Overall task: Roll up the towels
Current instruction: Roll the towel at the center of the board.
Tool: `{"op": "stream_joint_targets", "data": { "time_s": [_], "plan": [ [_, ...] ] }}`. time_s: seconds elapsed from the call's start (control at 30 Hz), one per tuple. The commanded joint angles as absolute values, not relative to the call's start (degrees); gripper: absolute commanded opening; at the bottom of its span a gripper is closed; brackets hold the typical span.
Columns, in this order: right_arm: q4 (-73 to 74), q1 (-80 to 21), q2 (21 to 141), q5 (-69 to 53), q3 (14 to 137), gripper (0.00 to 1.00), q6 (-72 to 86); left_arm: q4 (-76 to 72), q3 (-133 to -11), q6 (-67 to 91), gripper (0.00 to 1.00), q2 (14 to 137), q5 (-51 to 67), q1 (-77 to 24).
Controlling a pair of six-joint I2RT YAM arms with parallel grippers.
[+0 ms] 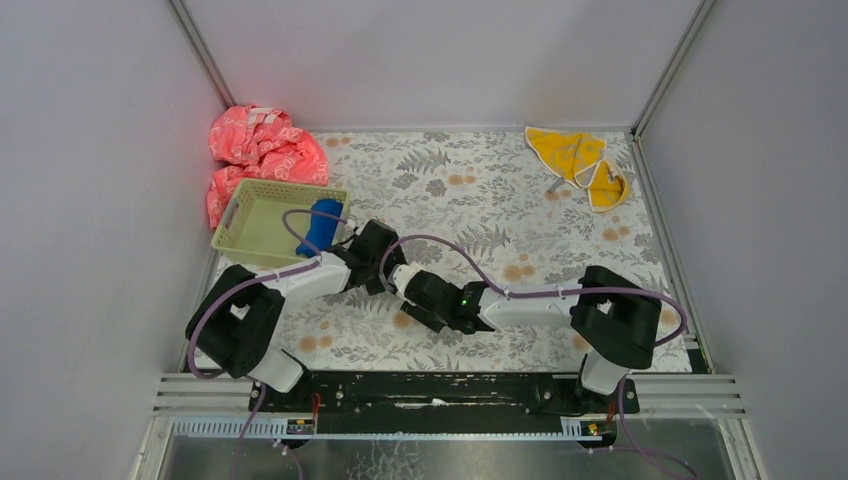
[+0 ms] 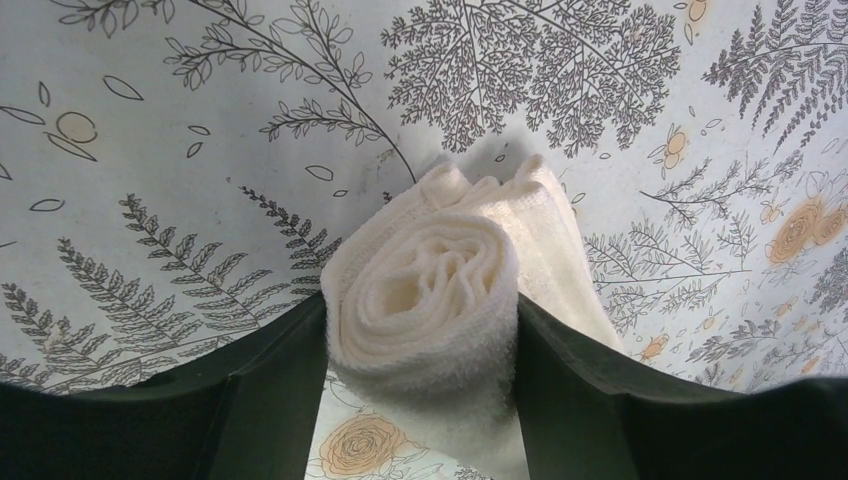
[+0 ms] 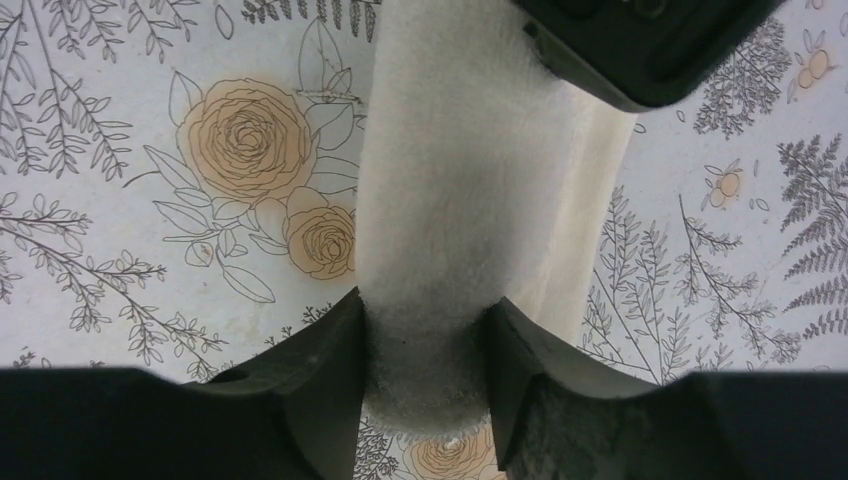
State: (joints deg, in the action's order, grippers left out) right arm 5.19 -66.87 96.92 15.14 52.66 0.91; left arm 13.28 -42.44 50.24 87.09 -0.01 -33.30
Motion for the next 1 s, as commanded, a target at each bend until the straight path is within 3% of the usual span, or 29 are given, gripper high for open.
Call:
{"op": "stream_joint_targets", "data": {
  "time_s": [0.0,0.17,0.43,0.7,0.97],
  "plan": [
    [7.85,-65.04,98.58,7.42,51.79,0.44,2.52,17.23,-42.75,48.9,0.64,85.86,-1.54,-33.57],
    [5.6,-57.47,96.2,-12.52,50.35,0.29,7.05,18.26,-41.38,51.44,0.75,78.92,-3.65,-33.11],
    [-0.4,-49.68,100.76,-34.18,49.73,0.27,16.24,20.61,-37.24,55.53,0.89,67.64,-4.44,-32.5],
    [-19.56,-42.86,105.76,-47.55,43.0,0.27,33.88,11.28,-30.04,60.95,0.88,66.9,4.26,-35.32],
    [-40.23,-40.37,114.68,-55.24,37.93,0.28,51.89,2.39,-29.93,63.58,0.79,71.65,3.95,-37.87]
  ]
}}
